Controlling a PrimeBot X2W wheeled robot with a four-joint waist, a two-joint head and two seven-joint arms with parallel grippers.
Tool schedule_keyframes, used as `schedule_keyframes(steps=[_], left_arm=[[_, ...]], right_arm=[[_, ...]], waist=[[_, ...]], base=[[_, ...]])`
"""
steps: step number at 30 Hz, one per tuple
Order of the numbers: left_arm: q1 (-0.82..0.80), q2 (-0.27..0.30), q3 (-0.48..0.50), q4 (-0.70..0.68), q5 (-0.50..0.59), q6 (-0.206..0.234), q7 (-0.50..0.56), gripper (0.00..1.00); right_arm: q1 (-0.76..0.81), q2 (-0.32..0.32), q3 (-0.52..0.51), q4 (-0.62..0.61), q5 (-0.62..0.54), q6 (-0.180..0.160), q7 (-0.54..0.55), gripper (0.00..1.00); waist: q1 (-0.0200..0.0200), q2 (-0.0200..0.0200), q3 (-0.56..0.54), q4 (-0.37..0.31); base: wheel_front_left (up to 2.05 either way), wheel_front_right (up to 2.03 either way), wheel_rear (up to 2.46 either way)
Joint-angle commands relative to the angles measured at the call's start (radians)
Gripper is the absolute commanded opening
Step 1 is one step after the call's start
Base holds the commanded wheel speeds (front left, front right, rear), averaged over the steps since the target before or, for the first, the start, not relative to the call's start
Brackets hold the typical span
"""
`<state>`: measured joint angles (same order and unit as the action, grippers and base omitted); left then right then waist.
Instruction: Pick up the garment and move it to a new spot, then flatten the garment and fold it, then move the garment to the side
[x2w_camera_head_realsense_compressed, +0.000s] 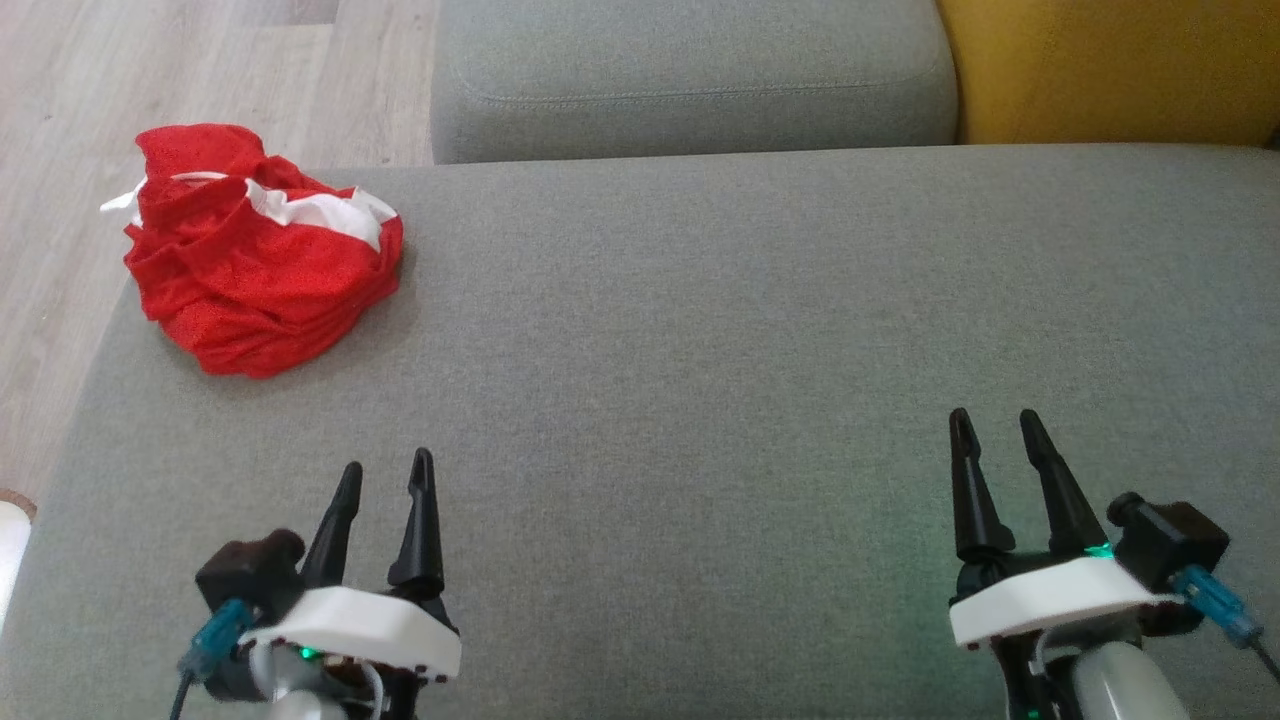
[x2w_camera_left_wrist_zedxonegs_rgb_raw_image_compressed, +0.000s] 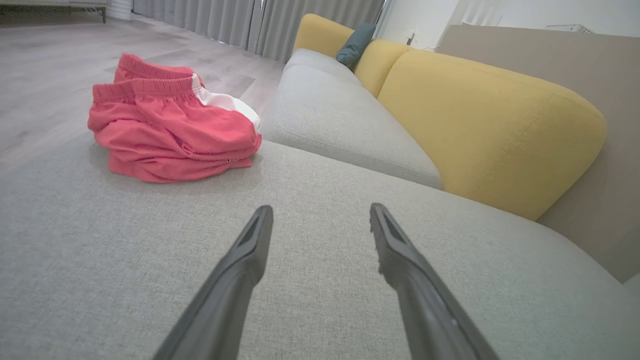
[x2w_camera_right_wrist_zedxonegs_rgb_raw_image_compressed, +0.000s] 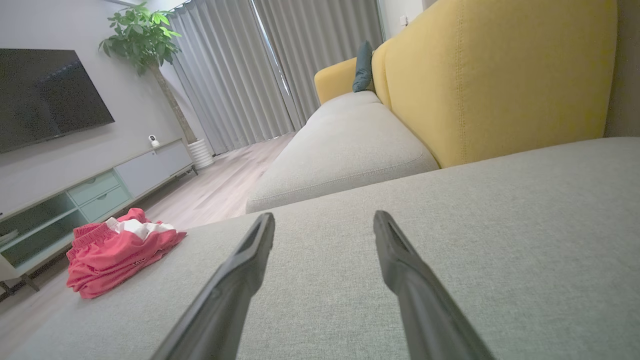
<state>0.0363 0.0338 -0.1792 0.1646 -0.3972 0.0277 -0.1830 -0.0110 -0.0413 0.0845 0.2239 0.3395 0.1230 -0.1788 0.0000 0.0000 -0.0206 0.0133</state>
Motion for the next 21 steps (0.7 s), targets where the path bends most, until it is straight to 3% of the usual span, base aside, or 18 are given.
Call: schedule_keyframes(steps=[1,21], left_arm=[[-0.033,0.014,0.021,-0.041,0.034,0.008,-0.016,1.00],[-0.019,0.016,-0.011,-0.057,0.243,0.038,-0.074,1.00]], right_arm=[[-0.048,-0.008,0.024,-0.031,-0.035,0.006,-0.019,1.00],[-0.065,-0.009,0.040,-0.003,-0.285,0.008,-0.078,1.00]], waist=[[0.0000,0.0000,-0.001,0.000],[0.0000,0.0000,-0.012,0.001]], base=[[0.00,0.00,0.00],[0.00,0.00,0.00]])
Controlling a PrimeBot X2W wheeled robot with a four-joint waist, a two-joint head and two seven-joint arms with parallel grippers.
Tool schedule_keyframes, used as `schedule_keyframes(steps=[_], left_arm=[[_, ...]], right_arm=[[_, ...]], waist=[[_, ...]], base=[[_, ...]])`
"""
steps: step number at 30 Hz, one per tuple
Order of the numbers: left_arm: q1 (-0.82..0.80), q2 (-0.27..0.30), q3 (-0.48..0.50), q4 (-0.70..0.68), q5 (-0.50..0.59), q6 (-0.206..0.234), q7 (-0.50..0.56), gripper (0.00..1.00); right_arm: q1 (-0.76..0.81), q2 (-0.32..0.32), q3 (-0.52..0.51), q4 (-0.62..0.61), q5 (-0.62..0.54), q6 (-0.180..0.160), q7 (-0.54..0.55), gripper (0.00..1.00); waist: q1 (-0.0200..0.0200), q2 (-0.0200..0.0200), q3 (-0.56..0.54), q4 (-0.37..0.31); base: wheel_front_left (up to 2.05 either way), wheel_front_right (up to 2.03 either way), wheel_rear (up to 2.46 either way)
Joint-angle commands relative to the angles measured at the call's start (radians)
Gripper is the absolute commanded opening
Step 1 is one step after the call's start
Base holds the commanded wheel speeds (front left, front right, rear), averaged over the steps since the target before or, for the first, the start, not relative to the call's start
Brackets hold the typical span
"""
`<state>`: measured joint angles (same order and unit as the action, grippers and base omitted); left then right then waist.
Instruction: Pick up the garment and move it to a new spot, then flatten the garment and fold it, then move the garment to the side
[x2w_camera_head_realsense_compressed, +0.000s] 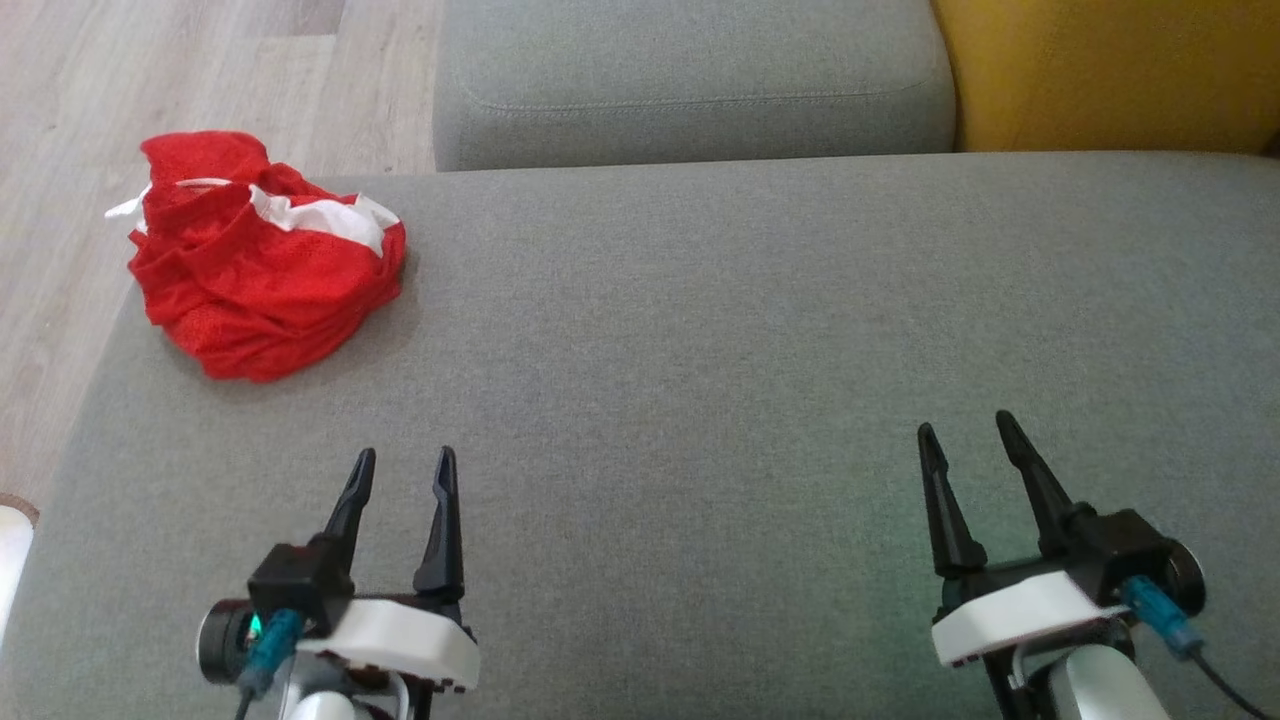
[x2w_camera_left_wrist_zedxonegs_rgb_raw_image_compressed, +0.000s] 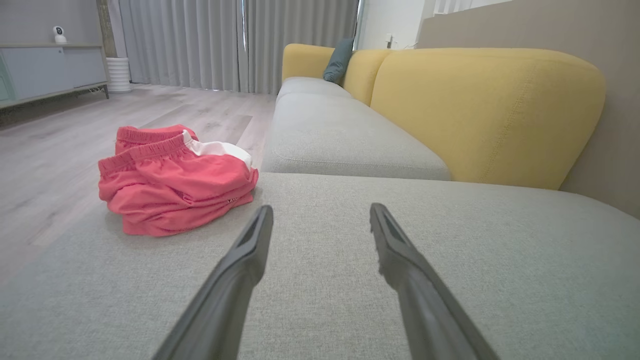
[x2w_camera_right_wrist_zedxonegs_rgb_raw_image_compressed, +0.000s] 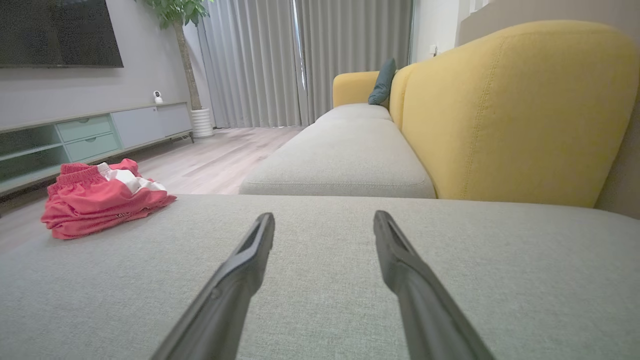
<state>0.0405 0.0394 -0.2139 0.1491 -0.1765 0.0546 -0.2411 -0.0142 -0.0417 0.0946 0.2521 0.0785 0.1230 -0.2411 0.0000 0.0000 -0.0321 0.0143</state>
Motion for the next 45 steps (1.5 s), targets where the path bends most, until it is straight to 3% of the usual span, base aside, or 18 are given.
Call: schedule_keyframes(steps=[1,45], left_arm=[[-0.023,0.011,0.022,-0.043,0.034,0.012,-0.019,1.00],[-0.024,0.011,0.023,-0.026,0.029,0.016,-0.021,1.00]], right_arm=[[-0.063,-0.008,0.031,-0.030,-0.036,0.008,-0.019,1.00],[-0.072,-0.008,0.010,0.000,-0.029,0.008,-0.021,1.00]], waist=[[0.0000,0.0000,0.000,0.000],[0.0000,0.0000,0.004,0.005]], base=[[0.00,0.00,0.00],[0.00,0.00,0.00]])
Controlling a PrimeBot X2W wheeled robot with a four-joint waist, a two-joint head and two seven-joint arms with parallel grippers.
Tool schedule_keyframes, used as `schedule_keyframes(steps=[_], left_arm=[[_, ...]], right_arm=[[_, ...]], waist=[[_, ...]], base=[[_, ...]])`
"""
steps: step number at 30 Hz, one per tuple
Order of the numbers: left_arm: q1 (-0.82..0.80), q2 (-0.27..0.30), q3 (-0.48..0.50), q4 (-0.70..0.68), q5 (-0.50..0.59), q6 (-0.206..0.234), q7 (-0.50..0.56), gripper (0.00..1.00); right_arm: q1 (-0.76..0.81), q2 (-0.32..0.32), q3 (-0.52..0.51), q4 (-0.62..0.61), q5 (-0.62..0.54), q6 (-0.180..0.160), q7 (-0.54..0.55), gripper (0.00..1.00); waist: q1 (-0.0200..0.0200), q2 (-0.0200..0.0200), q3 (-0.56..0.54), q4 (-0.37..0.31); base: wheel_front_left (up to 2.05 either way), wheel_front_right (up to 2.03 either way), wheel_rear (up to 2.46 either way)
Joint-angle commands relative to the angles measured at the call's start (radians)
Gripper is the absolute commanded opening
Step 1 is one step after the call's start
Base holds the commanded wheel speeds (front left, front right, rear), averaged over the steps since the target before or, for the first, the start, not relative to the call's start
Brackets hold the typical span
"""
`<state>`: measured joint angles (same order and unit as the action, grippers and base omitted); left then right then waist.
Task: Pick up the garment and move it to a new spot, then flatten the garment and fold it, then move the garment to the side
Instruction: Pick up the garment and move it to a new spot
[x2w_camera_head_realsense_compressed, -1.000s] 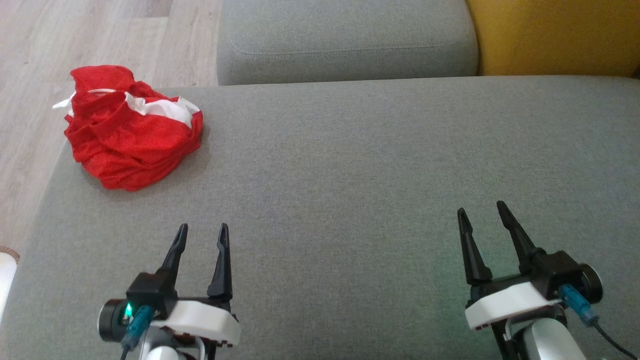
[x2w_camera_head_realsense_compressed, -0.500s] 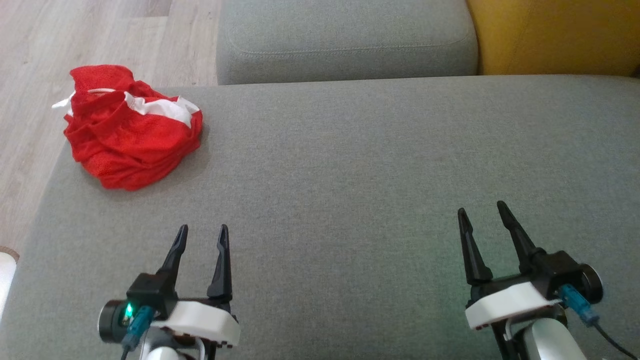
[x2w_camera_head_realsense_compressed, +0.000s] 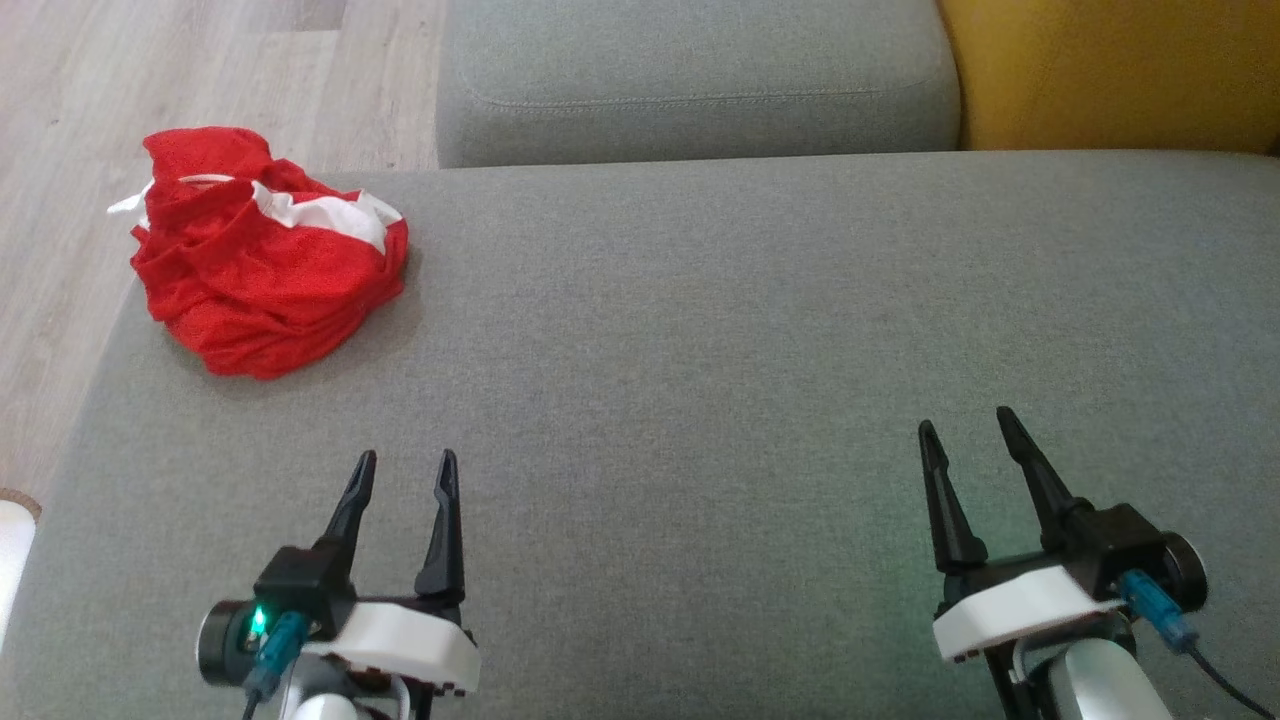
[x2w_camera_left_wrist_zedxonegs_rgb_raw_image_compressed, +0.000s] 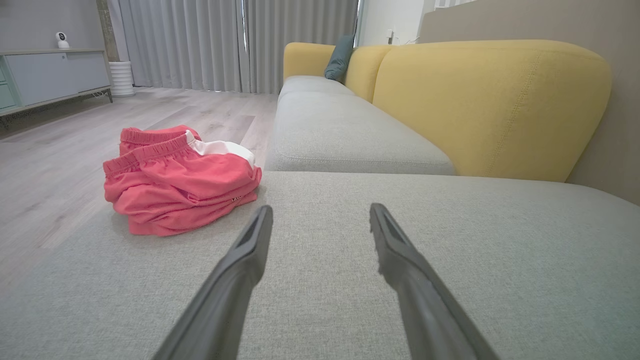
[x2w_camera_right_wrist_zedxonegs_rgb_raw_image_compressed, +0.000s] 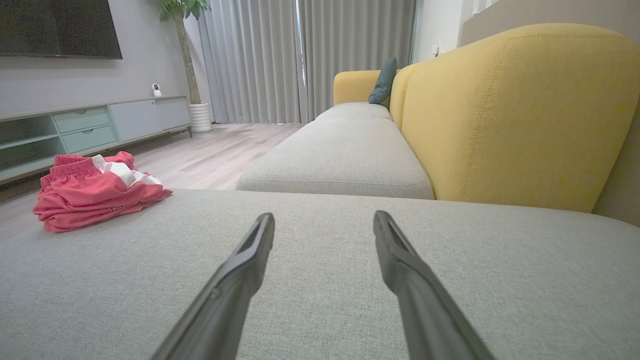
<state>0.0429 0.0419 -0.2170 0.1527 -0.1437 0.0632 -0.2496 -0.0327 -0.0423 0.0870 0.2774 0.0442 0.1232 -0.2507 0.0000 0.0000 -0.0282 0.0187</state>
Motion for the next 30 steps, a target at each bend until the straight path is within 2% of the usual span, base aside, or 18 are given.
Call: schedule_keyframes(steps=[1,8,15,30], left_arm=[[-0.026,0.008,0.026,-0.029,-0.004,0.007,-0.012,1.00],[-0.032,0.008,0.019,-0.023,-0.009,0.004,-0.012,1.00],[-0.036,0.008,0.022,-0.020,-0.011,0.000,-0.012,1.00],[-0.033,0.008,0.040,-0.033,-0.007,-0.002,-0.012,1.00]], right_arm=[[-0.054,-0.008,0.017,-0.024,0.005,0.008,-0.011,1.00],[-0.056,-0.008,0.008,-0.002,0.007,0.008,-0.011,1.00],[-0.056,-0.008,0.002,0.011,0.016,0.008,-0.011,1.00],[-0.051,-0.008,0.010,-0.002,0.025,0.008,-0.011,1.00]], waist=[[0.0000,0.0000,0.000,0.001],[0.0000,0.0000,0.000,0.023],[0.0000,0.0000,0.000,0.086],[0.0000,0.0000,0.003,0.332]], base=[[0.00,0.00,0.00],[0.00,0.00,0.00],[0.00,0.00,0.00],[0.00,0.00,0.00]])
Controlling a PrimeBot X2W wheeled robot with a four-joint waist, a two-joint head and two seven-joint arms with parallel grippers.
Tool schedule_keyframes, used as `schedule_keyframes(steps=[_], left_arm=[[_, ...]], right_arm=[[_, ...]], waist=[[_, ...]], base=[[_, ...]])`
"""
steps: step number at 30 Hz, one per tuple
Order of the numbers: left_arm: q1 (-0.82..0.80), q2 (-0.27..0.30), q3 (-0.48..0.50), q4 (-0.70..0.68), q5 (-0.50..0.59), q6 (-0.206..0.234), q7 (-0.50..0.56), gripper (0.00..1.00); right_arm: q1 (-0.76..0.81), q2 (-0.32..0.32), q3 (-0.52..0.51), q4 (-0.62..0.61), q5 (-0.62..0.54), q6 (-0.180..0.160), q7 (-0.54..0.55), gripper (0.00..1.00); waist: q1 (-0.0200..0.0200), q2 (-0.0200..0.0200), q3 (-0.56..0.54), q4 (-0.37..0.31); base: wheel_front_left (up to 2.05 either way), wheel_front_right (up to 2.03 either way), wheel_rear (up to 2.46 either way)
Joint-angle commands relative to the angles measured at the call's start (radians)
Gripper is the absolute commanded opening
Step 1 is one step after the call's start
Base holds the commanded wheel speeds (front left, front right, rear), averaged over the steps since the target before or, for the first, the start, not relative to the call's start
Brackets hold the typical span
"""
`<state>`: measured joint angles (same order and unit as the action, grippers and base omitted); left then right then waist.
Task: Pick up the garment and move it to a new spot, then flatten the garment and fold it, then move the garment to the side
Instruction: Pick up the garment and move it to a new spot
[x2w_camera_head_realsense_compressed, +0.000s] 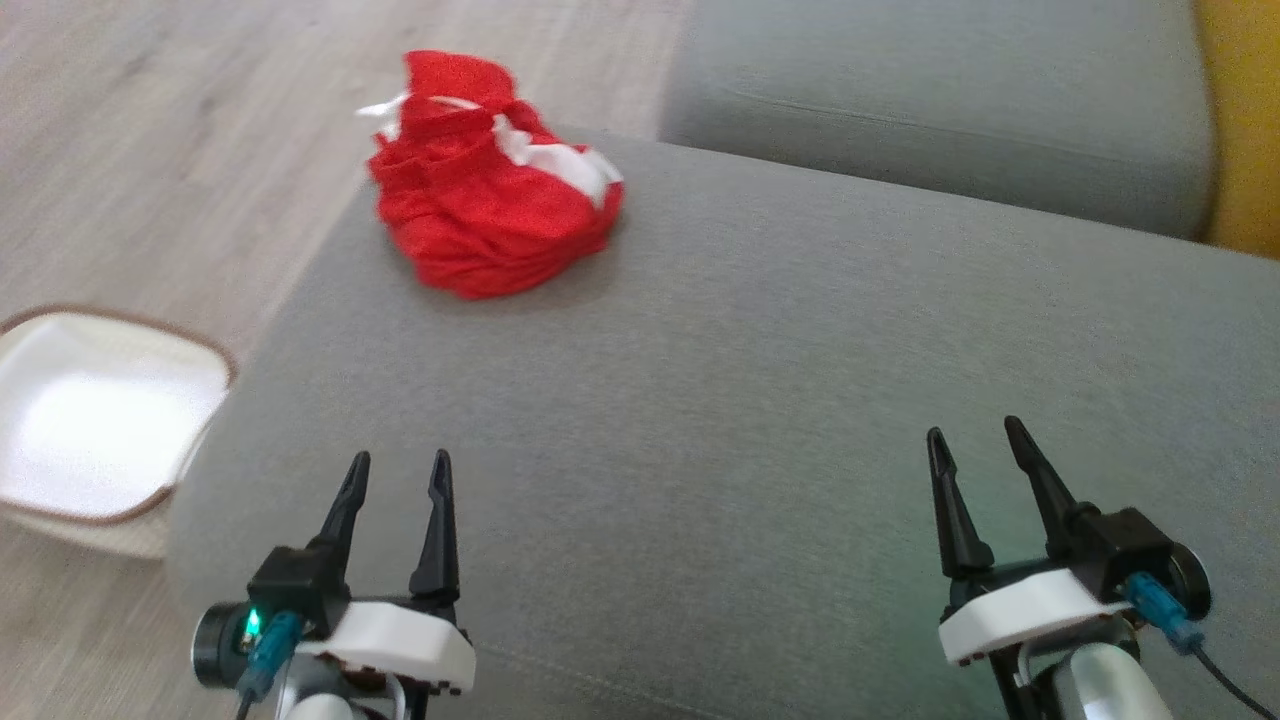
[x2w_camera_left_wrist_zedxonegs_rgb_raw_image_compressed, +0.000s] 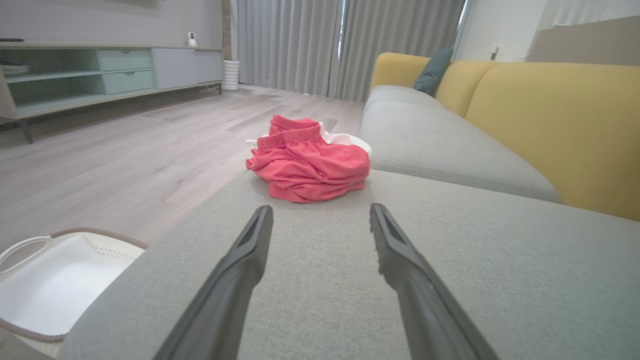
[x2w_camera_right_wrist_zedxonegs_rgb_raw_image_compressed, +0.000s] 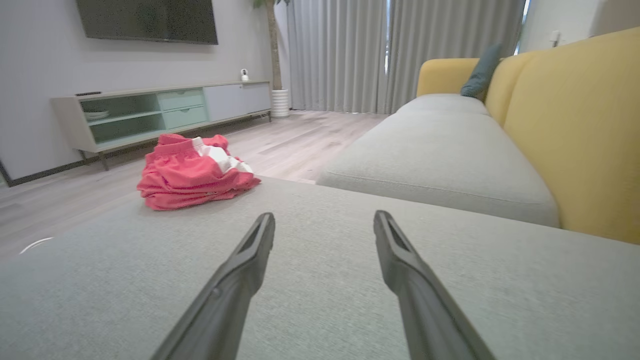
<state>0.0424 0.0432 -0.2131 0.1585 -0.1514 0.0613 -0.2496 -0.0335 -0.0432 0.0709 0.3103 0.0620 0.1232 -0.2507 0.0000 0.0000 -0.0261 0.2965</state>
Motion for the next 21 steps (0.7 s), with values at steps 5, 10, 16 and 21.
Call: schedule_keyframes(steps=[5,10,16,21], left_arm=[[-0.029,0.007,0.047,-0.041,0.000,-0.001,-0.012,1.00],[-0.021,0.007,0.060,-0.057,-0.001,-0.002,-0.012,1.00],[-0.019,0.007,0.071,-0.096,0.006,-0.003,-0.012,1.00],[-0.074,0.025,0.121,-0.133,0.042,-0.022,-0.012,1.00]], right_arm=[[-0.051,-0.007,0.033,-0.035,0.008,0.008,-0.011,1.00],[-0.055,-0.007,0.038,-0.037,0.009,0.008,-0.011,1.00],[-0.063,-0.007,0.038,-0.047,-0.004,0.008,-0.011,1.00],[-0.096,-0.007,0.030,-0.073,-0.032,0.008,-0.011,1.00]], waist=[[0.0000,0.0000,0.004,0.107],[0.0000,0.0000,0.012,0.143],[0.0000,0.0000,0.043,0.142],[0.0000,0.0000,0.104,0.105]], base=[[0.00,0.00,0.00],[0.00,0.00,0.00],[0.00,0.00,0.00],[0.00,0.00,0.00]])
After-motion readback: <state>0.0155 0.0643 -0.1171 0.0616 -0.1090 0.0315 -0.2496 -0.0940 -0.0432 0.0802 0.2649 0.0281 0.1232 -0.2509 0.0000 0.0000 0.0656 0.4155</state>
